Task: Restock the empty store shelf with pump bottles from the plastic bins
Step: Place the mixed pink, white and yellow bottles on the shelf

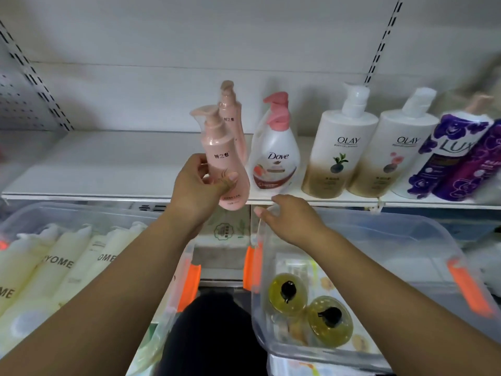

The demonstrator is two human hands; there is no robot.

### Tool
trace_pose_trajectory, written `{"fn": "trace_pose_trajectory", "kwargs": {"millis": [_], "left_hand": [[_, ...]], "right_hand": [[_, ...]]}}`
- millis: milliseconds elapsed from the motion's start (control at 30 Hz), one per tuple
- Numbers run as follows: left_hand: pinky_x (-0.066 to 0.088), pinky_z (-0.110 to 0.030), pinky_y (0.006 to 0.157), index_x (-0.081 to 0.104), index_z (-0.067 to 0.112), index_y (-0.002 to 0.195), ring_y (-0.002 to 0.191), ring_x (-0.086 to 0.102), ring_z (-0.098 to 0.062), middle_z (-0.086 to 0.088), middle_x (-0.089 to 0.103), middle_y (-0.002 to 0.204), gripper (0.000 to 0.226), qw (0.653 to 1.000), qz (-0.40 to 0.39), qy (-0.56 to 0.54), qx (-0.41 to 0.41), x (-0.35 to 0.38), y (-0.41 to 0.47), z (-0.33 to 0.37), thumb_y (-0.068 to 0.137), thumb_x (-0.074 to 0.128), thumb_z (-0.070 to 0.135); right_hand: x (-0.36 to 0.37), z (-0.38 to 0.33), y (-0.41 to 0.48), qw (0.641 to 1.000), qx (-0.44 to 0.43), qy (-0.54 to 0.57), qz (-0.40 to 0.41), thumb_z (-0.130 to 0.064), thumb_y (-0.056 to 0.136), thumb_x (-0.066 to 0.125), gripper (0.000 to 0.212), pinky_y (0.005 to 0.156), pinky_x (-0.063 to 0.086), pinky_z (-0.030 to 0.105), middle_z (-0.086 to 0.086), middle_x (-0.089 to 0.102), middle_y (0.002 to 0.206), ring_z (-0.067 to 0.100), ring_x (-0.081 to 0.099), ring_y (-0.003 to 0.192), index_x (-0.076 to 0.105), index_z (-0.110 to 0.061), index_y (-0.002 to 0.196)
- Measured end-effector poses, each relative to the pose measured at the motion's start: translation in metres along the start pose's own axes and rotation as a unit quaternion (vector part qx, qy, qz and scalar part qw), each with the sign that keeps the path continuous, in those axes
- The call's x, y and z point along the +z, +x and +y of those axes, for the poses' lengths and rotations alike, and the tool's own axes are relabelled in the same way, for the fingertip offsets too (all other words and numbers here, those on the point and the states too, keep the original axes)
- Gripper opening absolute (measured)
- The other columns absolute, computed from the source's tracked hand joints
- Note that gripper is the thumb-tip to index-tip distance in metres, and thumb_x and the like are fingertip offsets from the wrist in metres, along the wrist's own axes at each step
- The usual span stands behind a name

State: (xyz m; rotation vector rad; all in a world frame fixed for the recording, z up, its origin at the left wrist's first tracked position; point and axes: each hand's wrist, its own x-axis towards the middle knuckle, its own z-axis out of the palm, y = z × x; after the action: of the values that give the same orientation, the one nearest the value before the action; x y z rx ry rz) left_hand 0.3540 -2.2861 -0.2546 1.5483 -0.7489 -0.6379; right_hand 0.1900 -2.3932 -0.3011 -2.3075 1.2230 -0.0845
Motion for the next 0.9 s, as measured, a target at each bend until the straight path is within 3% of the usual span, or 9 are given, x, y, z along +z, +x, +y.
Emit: {"fn": "trace_pose_trajectory", "kwargs": {"millis": [100,200,333,633,767,900], "left_hand": [[0.052,-0.023,0.078,0.055,0.019,0.120,0.105,0.064,-0.018,0.000,0.065,0.114,0.042,1.000,0.021,0.008,0.018,0.006,0.017,-0.005,0.084,0.077,0.017],[0.051,-0.021,0.076,0.054,0.019,0.123,0.102,0.064,-0.017,-0.002,0.065,0.112,0.045,0.999,0.038,0.008,0.021,0.010,0.032,-0.013,0.084,0.077,0.020],[0.053,-0.024,0.077,0.056,0.021,0.123,0.101,0.065,-0.017,0.000,0.065,0.114,0.042,0.999,0.036,0.024,0.020,0.014,0.050,-0.024,0.086,0.076,0.023],[0.051,-0.025,0.081,0.054,0.025,0.127,0.104,0.063,-0.015,0.006,0.062,0.121,0.038,0.995,-0.019,0.090,0.031,0.016,0.074,-0.029,0.092,0.068,0.023],[0.047,-0.021,0.081,0.050,0.031,0.120,0.105,0.059,-0.014,0.004,0.063,0.114,0.031,0.988,-0.031,0.143,0.042,0.013,0.078,-0.032,0.094,0.065,0.026],[0.043,-0.021,0.081,0.046,0.023,0.129,0.101,0.057,-0.009,0.007,0.060,0.108,0.036,0.985,-0.025,0.164,0.051,0.017,0.076,-0.035,0.096,0.060,0.026]], "right_hand": [[0.007,0.002,0.009,0.999,0.004,-0.048,0.009,-0.064,0.097,0.046,0.062,0.095,0.048,0.038,0.005,0.061,0.134,0.026,0.055,0.124,0.057,-0.014,0.130],[0.012,0.003,0.014,0.995,-0.002,-0.088,0.036,-0.065,0.098,0.044,0.057,0.086,0.048,0.037,0.005,0.062,0.122,0.027,0.058,0.114,0.060,-0.014,0.120],[0.023,0.010,0.016,0.992,-0.017,-0.117,0.053,-0.066,0.096,0.045,0.060,0.096,0.045,0.036,0.003,0.059,0.121,0.027,0.057,0.114,0.064,-0.014,0.119],[0.025,0.017,0.019,0.987,-0.044,-0.141,0.071,-0.064,0.099,0.040,0.062,0.095,0.046,0.034,0.000,0.057,0.125,0.021,0.055,0.117,0.066,-0.014,0.125],[0.027,0.018,0.019,0.987,-0.046,-0.136,0.079,-0.063,0.099,0.041,0.061,0.095,0.046,0.033,-0.001,0.056,0.123,0.020,0.055,0.117,0.067,-0.014,0.124],[0.028,0.020,0.019,0.987,-0.051,-0.131,0.081,-0.061,0.100,0.042,0.059,0.096,0.046,0.034,0.000,0.056,0.124,0.021,0.055,0.118,0.066,-0.013,0.126]]}}
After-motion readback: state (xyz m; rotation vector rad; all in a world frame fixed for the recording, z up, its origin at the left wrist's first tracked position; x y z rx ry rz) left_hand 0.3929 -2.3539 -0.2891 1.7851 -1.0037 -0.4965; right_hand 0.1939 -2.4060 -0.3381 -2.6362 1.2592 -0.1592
